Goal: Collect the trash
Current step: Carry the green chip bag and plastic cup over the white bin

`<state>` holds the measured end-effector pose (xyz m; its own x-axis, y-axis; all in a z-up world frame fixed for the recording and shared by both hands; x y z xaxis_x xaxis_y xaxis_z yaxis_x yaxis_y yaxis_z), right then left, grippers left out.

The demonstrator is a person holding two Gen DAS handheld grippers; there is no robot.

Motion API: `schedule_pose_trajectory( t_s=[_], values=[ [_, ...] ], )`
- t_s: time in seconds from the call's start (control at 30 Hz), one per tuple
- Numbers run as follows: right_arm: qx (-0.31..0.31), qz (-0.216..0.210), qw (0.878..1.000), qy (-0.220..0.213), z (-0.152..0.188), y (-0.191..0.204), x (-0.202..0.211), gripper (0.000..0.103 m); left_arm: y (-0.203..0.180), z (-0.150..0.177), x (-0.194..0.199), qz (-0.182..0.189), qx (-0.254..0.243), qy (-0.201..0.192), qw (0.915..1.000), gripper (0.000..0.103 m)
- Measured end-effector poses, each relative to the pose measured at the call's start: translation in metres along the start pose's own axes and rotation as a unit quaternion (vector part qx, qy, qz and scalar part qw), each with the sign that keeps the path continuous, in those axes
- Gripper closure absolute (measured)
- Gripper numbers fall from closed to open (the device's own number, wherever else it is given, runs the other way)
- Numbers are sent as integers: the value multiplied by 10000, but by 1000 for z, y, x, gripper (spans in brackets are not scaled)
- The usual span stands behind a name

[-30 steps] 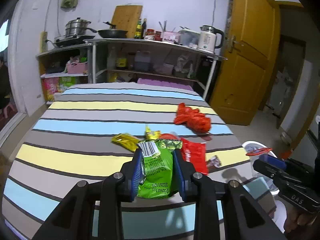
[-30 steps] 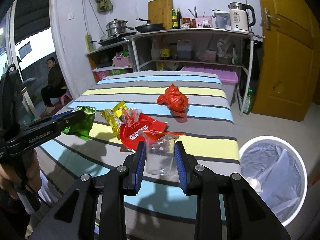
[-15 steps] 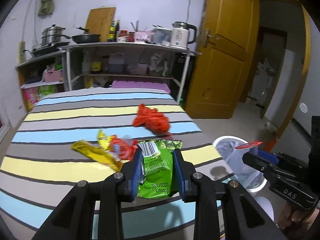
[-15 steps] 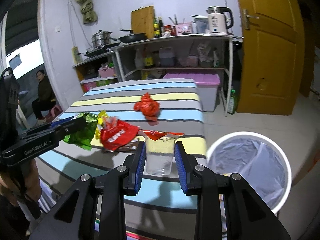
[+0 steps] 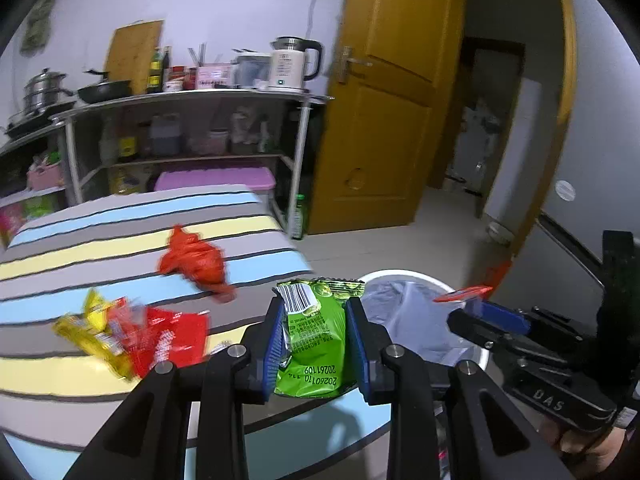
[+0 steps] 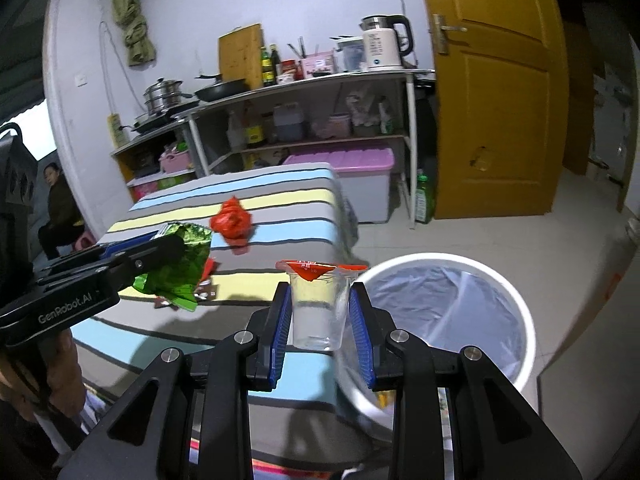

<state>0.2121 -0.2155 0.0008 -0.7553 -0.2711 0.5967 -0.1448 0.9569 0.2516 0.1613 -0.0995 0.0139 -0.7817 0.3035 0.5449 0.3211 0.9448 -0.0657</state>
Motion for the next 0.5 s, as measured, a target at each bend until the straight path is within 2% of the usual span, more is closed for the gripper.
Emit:
schedule_pose_trajectory(
  t_s=[0.5],
  values=[
    [-440,383,9983,65,2,-58,-5,72,-53,-14,-61,608,-288,265,9974,72]
  ],
)
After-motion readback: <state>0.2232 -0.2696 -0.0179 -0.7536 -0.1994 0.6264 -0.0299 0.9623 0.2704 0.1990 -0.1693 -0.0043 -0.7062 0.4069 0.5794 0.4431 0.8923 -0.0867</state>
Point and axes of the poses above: each gripper's, at about its wrist camera, not at the fingertips, and x roughly against the way its jaws point, y to its left, z to its underside, the point moved 3 cm from there along -x, roughly the way its jaws point, and after that the axes turned 7 degrees about -x, right-handed, at the moved point
